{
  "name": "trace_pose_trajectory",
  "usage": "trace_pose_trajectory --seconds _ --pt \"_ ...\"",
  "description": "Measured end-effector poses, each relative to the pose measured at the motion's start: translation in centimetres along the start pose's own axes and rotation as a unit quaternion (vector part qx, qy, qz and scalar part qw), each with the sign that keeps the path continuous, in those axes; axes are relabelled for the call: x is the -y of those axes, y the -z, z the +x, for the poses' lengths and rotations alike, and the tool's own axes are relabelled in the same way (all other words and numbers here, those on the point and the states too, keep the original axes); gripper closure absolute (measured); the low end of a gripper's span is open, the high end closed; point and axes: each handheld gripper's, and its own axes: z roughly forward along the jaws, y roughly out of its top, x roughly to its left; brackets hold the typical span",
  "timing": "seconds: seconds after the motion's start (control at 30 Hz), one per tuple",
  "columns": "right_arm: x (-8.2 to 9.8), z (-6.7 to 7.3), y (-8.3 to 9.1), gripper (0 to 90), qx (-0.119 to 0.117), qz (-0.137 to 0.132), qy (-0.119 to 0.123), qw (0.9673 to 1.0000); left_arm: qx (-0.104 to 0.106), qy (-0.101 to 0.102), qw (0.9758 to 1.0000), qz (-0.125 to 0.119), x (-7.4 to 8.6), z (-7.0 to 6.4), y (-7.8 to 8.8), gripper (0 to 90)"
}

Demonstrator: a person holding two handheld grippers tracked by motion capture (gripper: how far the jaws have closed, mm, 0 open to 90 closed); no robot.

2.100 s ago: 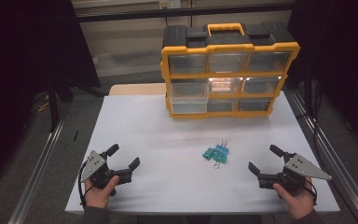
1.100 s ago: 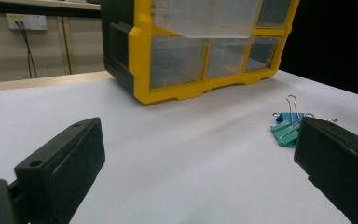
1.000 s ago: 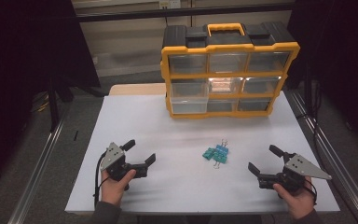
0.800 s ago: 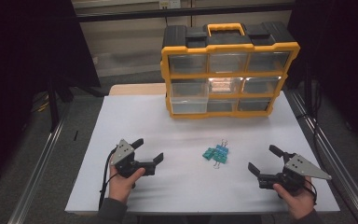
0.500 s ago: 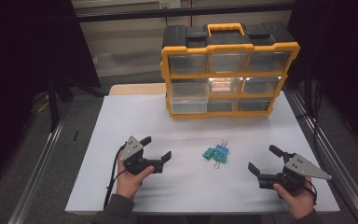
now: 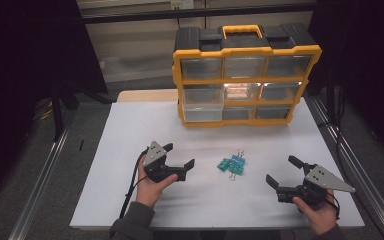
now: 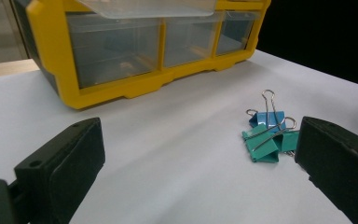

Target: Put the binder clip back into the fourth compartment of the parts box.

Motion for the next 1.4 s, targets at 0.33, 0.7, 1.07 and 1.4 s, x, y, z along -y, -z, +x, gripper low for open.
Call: trace_pose_trajectory --seconds 0.33,0.7,1.07,1.4 --pt "0.0 0.0 -0.1 0.5 0.000 -0.001 0.000 1.0000 0.015 -0.005 0.9998 0.013 -0.4 -1.0 -2.0 1.7" --pt "0.0 0.0 0.0 0.5 0.000 0.000 0.000 1.0000 0.022 -0.006 0.9991 0.036 -1.0 -1.9 -4.0 1.7" --pt "0.0 0.0 0.0 0.5 -0.002 -0.001 0.000 1.0000 0.038 -0.015 0.9962 0.077 -2.0 -3.5 -6.1 2.4" --pt "0.0 0.0 0.0 0.5 -0.004 -0.002 0.001 1.0000 0.068 -0.029 0.9891 0.127 -2.0 -4.4 -7.6 14.9"
